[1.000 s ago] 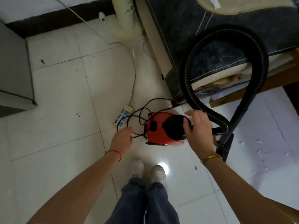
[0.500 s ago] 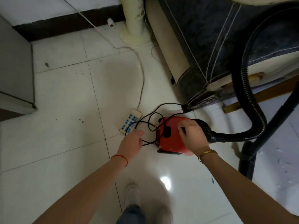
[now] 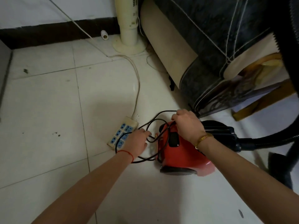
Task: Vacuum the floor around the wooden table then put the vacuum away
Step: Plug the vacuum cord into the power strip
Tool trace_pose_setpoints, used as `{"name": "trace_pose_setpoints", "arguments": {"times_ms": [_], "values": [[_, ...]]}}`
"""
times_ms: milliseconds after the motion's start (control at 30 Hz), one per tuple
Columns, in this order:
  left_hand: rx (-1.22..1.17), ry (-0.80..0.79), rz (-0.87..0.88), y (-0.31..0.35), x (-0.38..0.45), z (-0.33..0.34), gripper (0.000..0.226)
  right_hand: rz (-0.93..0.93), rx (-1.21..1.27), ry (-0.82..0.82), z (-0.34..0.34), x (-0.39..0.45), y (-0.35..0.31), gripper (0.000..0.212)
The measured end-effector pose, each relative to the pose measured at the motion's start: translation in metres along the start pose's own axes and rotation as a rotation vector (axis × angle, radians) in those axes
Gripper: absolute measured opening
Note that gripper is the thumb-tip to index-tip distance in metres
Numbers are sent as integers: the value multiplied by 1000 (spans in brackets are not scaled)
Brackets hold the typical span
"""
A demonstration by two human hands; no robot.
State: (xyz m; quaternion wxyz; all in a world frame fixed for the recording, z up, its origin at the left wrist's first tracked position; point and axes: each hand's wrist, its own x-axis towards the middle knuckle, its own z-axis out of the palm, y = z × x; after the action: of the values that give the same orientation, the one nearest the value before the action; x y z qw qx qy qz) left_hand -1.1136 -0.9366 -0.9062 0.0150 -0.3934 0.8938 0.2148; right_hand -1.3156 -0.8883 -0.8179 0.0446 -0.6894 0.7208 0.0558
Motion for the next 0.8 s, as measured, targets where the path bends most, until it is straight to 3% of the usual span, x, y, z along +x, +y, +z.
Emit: {"name": "trace_pose_setpoints", "arguments": {"times_ms": [167,400,567,800], "values": [[-57,13,33,-3,15,12,17,6,-32,67,4,1,2,25],[38,59,145,-12,10,-32,10,26,45,82,-7,1,0,27],[-4,251,53,-22,-2,-63,12,40,112,142,-19,-3,-3,28],[-14,115,-88,-23,-22,-34,17,-27,188,149,-16,-8,-15,22]]}}
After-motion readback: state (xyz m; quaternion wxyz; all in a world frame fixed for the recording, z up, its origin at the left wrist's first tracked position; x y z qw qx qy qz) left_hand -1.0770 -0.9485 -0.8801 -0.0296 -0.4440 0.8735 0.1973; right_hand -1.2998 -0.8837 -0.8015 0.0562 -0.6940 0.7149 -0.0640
